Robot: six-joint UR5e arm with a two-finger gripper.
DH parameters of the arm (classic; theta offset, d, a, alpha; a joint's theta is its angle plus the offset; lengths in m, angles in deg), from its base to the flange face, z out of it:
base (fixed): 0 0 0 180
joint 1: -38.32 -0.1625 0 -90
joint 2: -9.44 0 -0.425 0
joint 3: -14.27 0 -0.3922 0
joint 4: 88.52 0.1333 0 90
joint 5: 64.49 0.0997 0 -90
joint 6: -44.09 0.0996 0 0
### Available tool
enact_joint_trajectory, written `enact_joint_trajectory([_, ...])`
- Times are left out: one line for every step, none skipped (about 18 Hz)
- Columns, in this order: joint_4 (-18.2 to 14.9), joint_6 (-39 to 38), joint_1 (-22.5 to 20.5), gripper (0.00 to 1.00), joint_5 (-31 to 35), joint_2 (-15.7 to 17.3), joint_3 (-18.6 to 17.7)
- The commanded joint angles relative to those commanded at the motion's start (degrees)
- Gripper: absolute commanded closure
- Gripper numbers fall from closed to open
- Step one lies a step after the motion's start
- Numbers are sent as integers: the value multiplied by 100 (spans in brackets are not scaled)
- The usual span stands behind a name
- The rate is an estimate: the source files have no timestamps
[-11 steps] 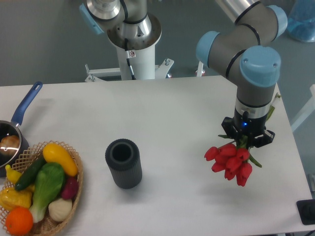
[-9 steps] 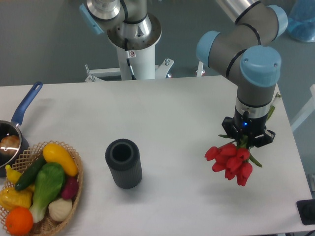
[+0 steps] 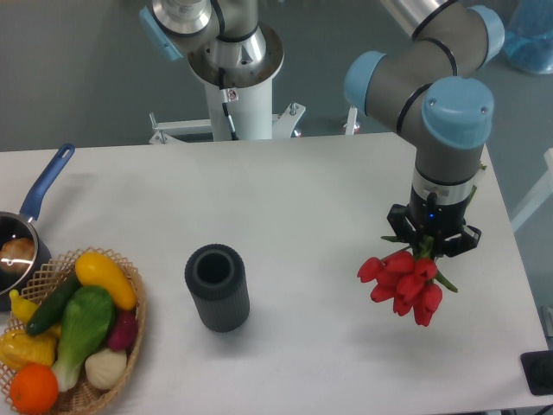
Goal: Insert the flowers into the vase
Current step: 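Carry the red tulips toward the black vase, stems pointing down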
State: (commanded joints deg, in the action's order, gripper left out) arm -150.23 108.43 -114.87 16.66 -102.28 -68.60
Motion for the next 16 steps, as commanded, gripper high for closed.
enact_joint_trajectory([44, -44, -9, 90, -264, 88, -79])
enact_joint_trajectory([79, -149, 0, 91, -527, 202, -123])
enact_joint_trajectory([114, -289, 0, 90, -756, 342, -176])
enact_joint_trajectory([202, -491, 17, 91, -1011, 439, -194])
enact_joint_trajectory([333, -719, 44, 91, -1318, 536, -238])
enact_joint_trajectory([517, -947, 79, 91, -1652, 624, -290])
enact_joint_trajectory([754, -1150, 122, 91, -1977, 694, -369])
enact_joint_trajectory([1000, -1352, 140, 91, -2250, 782, -457])
enact_joint_trajectory([1228, -1545, 210, 91, -2444, 827, -519])
enact_joint_trajectory([1361, -1695, 306, 91, -2516, 853, -528])
enact_joint_trajectory([1397, -1749, 403, 91, -2516, 879, -528])
enact_joint_trajectory([1398, -1749, 474, 91, -2525, 941, -528])
enact_joint_trajectory([1398, -1767, 570, 91, -2525, 959, -537])
enact_joint_trajectory([1406, -1767, 693, 91, -2525, 976, -572])
enact_joint_trajectory([1433, -1828, 781, 91, -2525, 1020, -598])
enact_joint_trajectory([1546, -1950, 852, 91, -2516, 1038, -625])
